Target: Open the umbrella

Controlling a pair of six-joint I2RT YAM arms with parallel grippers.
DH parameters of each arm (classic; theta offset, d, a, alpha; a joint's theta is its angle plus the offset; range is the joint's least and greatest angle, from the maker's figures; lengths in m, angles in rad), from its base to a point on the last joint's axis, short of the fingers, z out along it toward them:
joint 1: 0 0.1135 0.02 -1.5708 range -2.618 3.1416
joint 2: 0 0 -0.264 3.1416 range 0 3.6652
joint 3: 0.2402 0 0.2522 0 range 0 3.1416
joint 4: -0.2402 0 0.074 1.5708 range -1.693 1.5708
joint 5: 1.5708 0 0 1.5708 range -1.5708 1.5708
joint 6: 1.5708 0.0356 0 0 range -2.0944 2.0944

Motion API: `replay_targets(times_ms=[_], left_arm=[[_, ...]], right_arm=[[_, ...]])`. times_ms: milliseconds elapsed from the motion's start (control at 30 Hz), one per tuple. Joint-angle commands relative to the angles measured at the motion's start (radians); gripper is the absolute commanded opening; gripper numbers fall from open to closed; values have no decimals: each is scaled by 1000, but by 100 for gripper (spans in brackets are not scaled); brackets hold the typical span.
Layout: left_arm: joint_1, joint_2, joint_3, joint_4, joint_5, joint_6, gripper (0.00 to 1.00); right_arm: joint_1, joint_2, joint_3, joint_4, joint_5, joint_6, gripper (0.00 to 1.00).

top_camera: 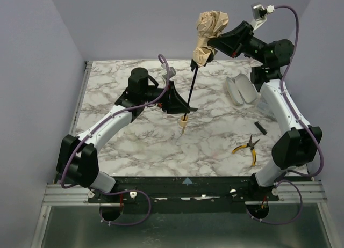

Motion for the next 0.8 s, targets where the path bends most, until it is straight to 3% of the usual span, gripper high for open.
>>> replay_targets(times_ms=[0, 433, 767], left_arm=[[-9, 6, -73, 95, 77, -112, 38], [-24, -28, -137, -203, 72, 186, 35], [-57, -66, -245, -305, 51, 314, 36]], right_arm=[[-3, 33, 101, 94, 7, 49, 0], [-10, 125, 280, 117, 33, 75, 0], [-44, 189, 424, 83, 75, 48, 0]])
